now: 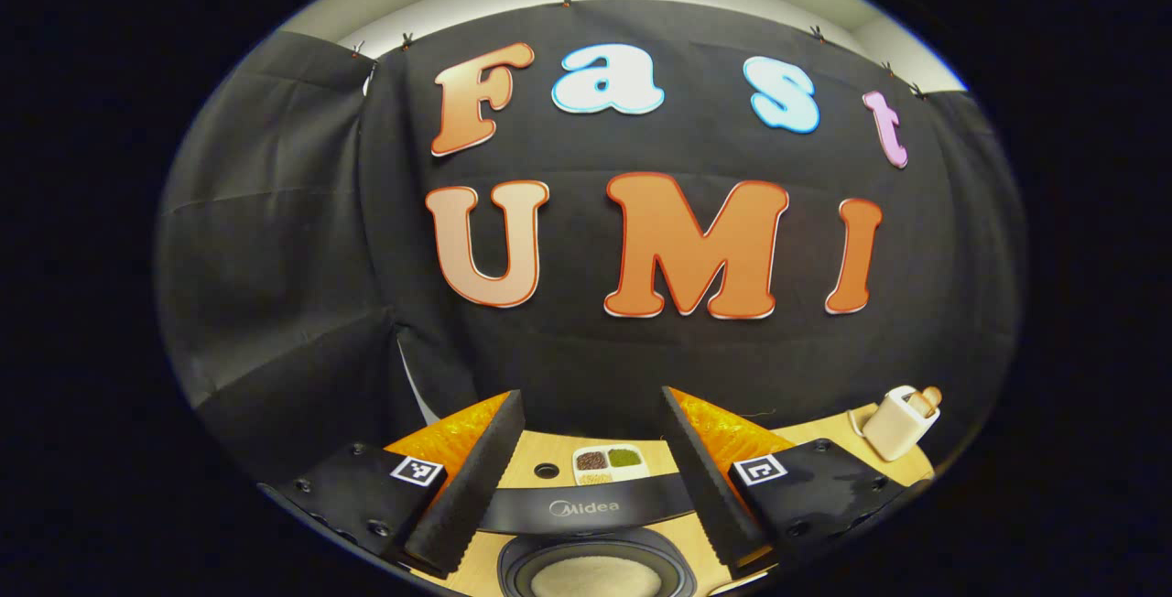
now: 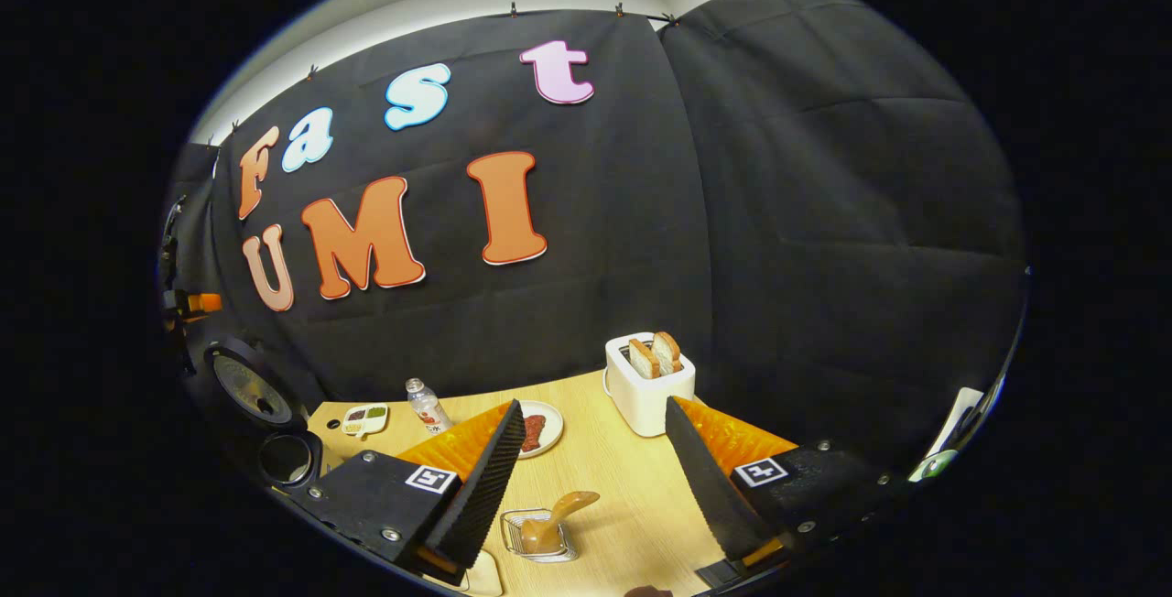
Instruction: Close the left gripper, press the button to open the rice cooker; take a wooden spoon from the chopstick holder with the right hand, scoop a spoonful of rice and pour it into the rice cooker, then put the wooden spoon back into the chopstick holder.
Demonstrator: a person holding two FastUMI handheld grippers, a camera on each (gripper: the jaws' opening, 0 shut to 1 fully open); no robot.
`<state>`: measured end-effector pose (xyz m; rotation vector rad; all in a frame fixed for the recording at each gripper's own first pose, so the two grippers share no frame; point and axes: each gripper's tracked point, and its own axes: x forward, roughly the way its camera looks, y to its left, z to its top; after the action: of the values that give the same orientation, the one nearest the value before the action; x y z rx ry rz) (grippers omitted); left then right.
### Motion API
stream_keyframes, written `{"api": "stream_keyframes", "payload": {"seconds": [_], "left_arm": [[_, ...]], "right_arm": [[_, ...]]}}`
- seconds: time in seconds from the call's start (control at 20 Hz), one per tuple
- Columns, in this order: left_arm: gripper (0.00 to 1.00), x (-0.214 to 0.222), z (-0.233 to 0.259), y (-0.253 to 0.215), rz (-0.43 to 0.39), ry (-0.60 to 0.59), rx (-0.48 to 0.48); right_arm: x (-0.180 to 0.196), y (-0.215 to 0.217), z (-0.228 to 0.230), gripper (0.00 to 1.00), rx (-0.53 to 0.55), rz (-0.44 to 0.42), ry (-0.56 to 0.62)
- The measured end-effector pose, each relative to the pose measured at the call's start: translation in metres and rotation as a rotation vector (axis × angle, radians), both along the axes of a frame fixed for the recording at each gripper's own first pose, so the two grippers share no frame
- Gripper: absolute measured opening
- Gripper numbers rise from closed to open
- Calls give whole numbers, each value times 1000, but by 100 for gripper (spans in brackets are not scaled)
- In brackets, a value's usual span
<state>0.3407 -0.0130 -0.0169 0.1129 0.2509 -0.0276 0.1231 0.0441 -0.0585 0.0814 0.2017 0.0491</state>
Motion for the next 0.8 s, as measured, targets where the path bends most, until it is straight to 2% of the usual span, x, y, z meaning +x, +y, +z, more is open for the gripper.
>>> {"api": "stream_keyframes", "payload": {"seconds": [0.05,0.1,0.2,0.25,0.35,0.55,0.8], "left_arm": [[98,6,-13,2,2,32,11],[100,8,-24,5,7,61,6],[100,-4,-41,6,17,99,-46],[99,-4,-35,8,15,62,-49],[100,-15,-40,9,-1,62,-45],[98,-49,-50,6,-29,57,-49],[99,-101,-77,0,-52,88,-63]], "right_arm": [[-2,0,3,95,-7,1,-5],[-4,0,5,95,-17,2,-10],[-4,-2,9,95,-45,-5,-23],[-4,-2,10,94,-59,-7,-29],[-3,2,13,95,-55,-1,-30],[-1,20,21,95,-12,25,-39],[-10,41,40,95,-8,66,-71]]}}
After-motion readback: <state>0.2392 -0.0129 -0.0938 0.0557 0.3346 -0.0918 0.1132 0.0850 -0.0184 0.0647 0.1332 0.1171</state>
